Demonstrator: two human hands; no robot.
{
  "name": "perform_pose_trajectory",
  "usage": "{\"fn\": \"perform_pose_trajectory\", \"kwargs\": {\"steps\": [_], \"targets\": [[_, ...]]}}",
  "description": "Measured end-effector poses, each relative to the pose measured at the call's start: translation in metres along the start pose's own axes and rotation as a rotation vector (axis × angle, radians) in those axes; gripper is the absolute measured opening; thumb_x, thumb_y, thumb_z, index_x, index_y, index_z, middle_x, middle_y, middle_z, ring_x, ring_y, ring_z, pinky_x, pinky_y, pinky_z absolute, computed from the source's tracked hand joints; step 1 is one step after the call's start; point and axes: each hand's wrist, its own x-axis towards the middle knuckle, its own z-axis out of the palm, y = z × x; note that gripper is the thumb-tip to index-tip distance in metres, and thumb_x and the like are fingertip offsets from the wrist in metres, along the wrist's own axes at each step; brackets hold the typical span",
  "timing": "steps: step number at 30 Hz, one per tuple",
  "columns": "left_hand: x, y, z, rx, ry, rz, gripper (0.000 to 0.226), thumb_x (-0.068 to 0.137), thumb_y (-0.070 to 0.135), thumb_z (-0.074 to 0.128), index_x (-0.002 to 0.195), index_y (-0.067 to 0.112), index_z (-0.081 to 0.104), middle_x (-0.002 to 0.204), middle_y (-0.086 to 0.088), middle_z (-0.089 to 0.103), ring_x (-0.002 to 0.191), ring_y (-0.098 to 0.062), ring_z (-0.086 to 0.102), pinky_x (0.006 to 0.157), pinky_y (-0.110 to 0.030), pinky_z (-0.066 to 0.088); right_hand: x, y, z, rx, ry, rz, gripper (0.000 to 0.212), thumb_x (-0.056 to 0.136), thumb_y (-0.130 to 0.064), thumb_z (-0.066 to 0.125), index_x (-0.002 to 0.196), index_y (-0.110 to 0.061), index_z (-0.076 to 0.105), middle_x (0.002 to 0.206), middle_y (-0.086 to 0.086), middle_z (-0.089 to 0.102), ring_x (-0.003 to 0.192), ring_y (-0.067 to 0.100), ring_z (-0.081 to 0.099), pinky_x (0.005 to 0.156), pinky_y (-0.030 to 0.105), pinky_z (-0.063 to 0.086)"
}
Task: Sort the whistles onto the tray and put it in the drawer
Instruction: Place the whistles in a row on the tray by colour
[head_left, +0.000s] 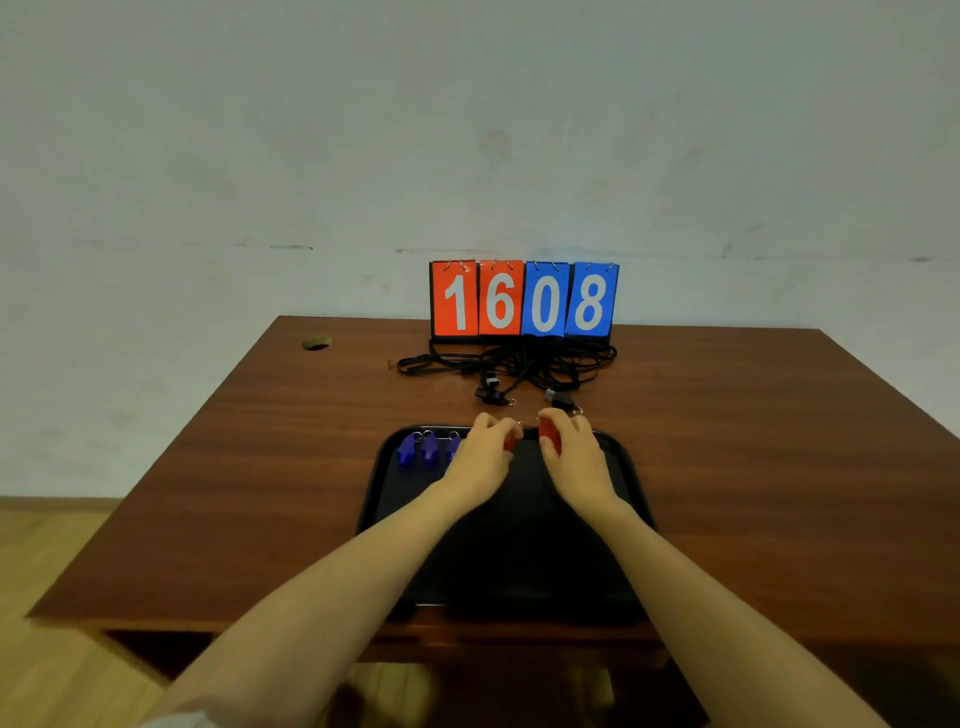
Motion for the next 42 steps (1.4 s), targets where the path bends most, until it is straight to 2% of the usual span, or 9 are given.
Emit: {"fn": "perform_pose_trajectory", "kwargs": {"steps": [8, 11, 14, 17, 20, 23, 31, 36, 42], "targets": [[-0.001, 0.010, 0.028, 0.255, -0.014, -0.001, 0.034, 0.093, 0.018, 0.054, 0.127, 0.020, 0.052, 0.127, -0.007, 0.047, 0.116, -0.024, 0.048, 0.092, -0.035, 0.047, -0.015, 0.018, -0.011, 0.020, 0.001, 0.064, 0.036, 0.098, -0.023, 0.047, 0.133, -0.026, 0.043, 0.126, 0.004, 0.047, 0.105, 0.024, 0.056, 0.080, 0.031, 0.047], [0.002, 0.007, 0.035, 0.395, -0.064, -0.023, 0.038, 0.094, 0.029, 0.054, 0.131, 0.024, 0.051, 0.128, -0.008, 0.051, 0.120, -0.024, 0.045, 0.098, -0.036, 0.040, -0.017, 0.022, -0.010, 0.022, 0.004, 0.059, 0.035, 0.097, -0.022, 0.049, 0.132, -0.025, 0.045, 0.126, 0.004, 0.048, 0.107, 0.023, 0.055, 0.083, 0.031, 0.047], [0.001, 0.001, 0.037, 0.452, -0.116, -0.029, 0.054, 0.092, 0.042, 0.052, 0.142, 0.028, 0.037, 0.135, -0.007, 0.048, 0.125, -0.025, 0.041, 0.104, -0.039, 0.032, -0.017, 0.027, -0.007, 0.021, 0.000, 0.063, 0.036, 0.096, -0.022, 0.050, 0.132, -0.024, 0.045, 0.125, 0.005, 0.049, 0.109, 0.024, 0.055, 0.086, 0.033, 0.048], [-0.009, -0.004, 0.033, 0.404, -0.045, -0.001, 0.068, 0.088, 0.048, 0.055, 0.146, 0.026, 0.029, 0.142, -0.003, 0.039, 0.133, -0.024, 0.031, 0.110, -0.040, 0.023, -0.016, 0.031, -0.003, 0.033, -0.008, 0.073, 0.035, 0.096, -0.023, 0.050, 0.131, -0.025, 0.046, 0.122, 0.005, 0.050, 0.105, 0.024, 0.056, 0.083, 0.034, 0.048], [-0.019, -0.013, 0.029, 0.504, 0.034, 0.156, 0.054, 0.092, 0.041, 0.050, 0.143, 0.026, 0.037, 0.145, 0.004, 0.037, 0.134, -0.021, 0.028, 0.110, -0.037, 0.019, -0.017, 0.033, 0.002, 0.056, -0.005, 0.067, 0.034, 0.096, -0.023, 0.050, 0.130, -0.025, 0.046, 0.120, 0.004, 0.051, 0.104, 0.024, 0.056, 0.084, 0.034, 0.048], [-0.021, -0.019, 0.028, 0.622, 0.022, 0.273, 0.045, 0.097, 0.032, 0.043, 0.141, 0.025, 0.040, 0.147, 0.004, 0.038, 0.135, -0.021, 0.029, 0.108, -0.037, 0.018, -0.017, 0.033, 0.005, 0.063, -0.003, 0.063, 0.034, 0.095, -0.022, 0.051, 0.129, -0.024, 0.048, 0.120, 0.004, 0.051, 0.106, 0.024, 0.056, 0.087, 0.034, 0.047], [-0.002, -0.016, 0.031, 0.712, 0.011, 0.187, 0.040, 0.099, 0.027, 0.041, 0.137, 0.018, 0.045, 0.141, -0.002, 0.047, 0.134, -0.025, 0.032, 0.109, -0.040, 0.019, -0.015, 0.034, 0.005, 0.079, -0.006, 0.046, 0.036, 0.095, -0.022, 0.052, 0.130, -0.023, 0.047, 0.122, 0.006, 0.052, 0.109, 0.024, 0.055, 0.091, 0.035, 0.047], [0.007, -0.019, 0.027, 0.688, 0.034, 0.148, 0.039, 0.099, 0.026, 0.042, 0.136, 0.019, 0.047, 0.143, 0.001, 0.046, 0.134, -0.023, 0.032, 0.109, -0.039, 0.019, -0.012, 0.035, 0.007, 0.100, -0.033, 0.063, 0.037, 0.095, -0.021, 0.053, 0.131, -0.023, 0.046, 0.126, 0.006, 0.051, 0.114, 0.025, 0.053, 0.095, 0.037, 0.045], [0.015, -0.023, 0.024, 0.643, 0.039, 0.095, 0.038, 0.097, 0.029, 0.046, 0.133, 0.022, 0.050, 0.141, 0.006, 0.049, 0.131, -0.020, 0.035, 0.106, -0.038, 0.018, -0.011, 0.035, 0.013, 0.110, -0.017, 0.048, 0.034, 0.096, -0.023, 0.051, 0.130, -0.022, 0.047, 0.122, 0.005, 0.051, 0.109, 0.025, 0.053, 0.090, 0.036, 0.046]]}}
